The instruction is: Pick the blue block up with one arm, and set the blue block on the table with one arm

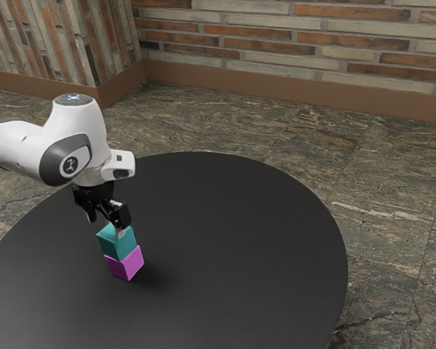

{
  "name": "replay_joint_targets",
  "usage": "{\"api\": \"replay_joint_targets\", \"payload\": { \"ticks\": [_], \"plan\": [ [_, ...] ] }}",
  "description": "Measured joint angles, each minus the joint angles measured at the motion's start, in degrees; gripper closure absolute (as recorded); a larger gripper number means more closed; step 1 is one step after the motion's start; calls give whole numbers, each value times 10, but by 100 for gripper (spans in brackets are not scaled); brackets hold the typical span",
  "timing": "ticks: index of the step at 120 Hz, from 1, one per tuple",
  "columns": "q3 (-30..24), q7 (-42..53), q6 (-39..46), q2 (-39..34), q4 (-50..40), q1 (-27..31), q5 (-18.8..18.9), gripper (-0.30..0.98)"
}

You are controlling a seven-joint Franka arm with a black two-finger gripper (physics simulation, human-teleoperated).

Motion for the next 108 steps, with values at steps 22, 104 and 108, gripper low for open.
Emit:
{"api": "replay_joint_targets", "payload": {
  "ticks": [22, 104, 108],
  "plan": [
    [-3, 6, 5, 22, 6, 0, 0, 0],
    [-3, 16, 12, 79, 32, 0, 4, 0],
    [-2, 16, 12, 82, 33, 0, 4, 0]
  ]
}}
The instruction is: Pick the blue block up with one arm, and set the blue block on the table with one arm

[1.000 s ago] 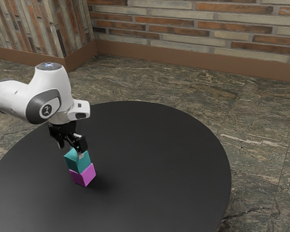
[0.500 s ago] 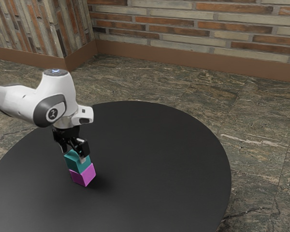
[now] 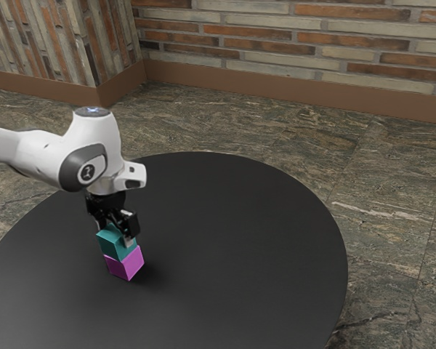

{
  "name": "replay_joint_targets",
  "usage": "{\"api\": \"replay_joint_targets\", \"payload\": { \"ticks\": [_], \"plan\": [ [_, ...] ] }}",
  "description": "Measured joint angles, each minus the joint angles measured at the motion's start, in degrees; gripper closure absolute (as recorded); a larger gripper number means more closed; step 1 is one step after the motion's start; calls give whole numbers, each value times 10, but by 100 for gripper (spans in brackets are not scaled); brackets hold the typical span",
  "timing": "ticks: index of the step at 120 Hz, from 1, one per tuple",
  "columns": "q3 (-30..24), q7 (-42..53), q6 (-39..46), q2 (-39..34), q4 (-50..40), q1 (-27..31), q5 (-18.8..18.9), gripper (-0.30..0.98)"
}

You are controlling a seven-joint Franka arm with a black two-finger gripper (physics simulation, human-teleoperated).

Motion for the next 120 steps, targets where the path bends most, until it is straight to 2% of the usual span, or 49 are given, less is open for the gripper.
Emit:
{"api": "replay_joint_targets", "payload": {
  "ticks": [46, 74, 98, 108, 120],
  "plan": [
    [1, 3, 0, 29, 14, 21, 2, 1],
    [0, 3, 0, 33, 17, 18, 3, 25],
    [-1, 0, 0, 31, 22, 20, 7, 31],
    [-3, -3, -5, 39, 53, 17, 8, 32],
    [-10, -5, -36, 114, 169, -4, 10, 32]
  ]
}}
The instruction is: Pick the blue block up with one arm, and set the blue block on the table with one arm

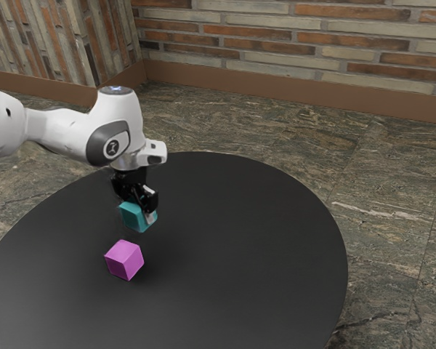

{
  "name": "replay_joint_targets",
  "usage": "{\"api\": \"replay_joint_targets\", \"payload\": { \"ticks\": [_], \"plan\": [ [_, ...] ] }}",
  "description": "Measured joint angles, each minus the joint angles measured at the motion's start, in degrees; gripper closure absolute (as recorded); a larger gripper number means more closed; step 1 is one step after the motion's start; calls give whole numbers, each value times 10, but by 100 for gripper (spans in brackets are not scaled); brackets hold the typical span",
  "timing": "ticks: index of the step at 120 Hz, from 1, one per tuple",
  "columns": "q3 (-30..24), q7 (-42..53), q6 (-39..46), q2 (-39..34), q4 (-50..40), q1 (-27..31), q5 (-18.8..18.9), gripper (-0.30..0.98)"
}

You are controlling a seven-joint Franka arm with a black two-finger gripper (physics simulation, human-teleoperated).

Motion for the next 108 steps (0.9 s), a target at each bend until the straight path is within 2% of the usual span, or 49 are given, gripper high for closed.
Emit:
{"api": "replay_joint_targets", "payload": {
  "ticks": [20, 36, 80, 95, 108],
  "plan": [
    [0, -3, -36, 105, 110, -20, 2, 32],
    [1, -5, -49, 129, 135, -24, 2, 32],
    [-1, -3, -63, 129, 138, -23, -12, 9],
    [-12, -3, -80, 62, 136, -16, -13, 5],
    [-14, -2, -93, 44, 136, -13, -13, 3]
  ]
}}
